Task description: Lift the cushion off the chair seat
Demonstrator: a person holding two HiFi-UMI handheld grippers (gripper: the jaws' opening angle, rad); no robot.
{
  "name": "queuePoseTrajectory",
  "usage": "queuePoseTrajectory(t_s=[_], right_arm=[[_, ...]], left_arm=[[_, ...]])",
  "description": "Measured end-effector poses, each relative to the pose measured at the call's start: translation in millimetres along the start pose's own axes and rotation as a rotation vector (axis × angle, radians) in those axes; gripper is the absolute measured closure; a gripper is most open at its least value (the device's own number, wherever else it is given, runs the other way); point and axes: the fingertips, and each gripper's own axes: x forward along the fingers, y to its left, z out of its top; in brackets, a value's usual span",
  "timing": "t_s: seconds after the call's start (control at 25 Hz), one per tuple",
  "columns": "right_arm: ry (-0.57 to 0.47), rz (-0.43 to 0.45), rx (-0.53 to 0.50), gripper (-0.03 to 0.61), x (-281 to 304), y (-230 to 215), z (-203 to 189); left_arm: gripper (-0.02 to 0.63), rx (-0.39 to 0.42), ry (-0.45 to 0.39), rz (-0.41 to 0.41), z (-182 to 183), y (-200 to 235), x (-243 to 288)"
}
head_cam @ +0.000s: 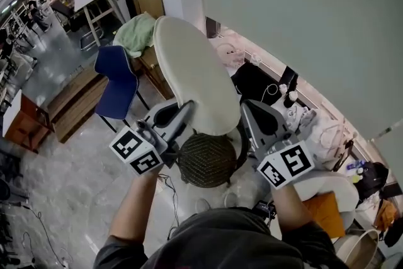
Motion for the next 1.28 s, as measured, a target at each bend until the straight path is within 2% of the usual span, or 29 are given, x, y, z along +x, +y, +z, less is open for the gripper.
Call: queuePoseTrajectory(t_s=[0.24,1.28], right_arm=[[-0.013,0.001,-0.008,0.569,-4,3,13],[0.005,0.015,0.033,0.571,-16,-16,2]], left_arm=[[0.588,0.021,-0.003,-0.002,9,-5,-3],[0.588,0.004,0.027,0.031,-16,-13,18]])
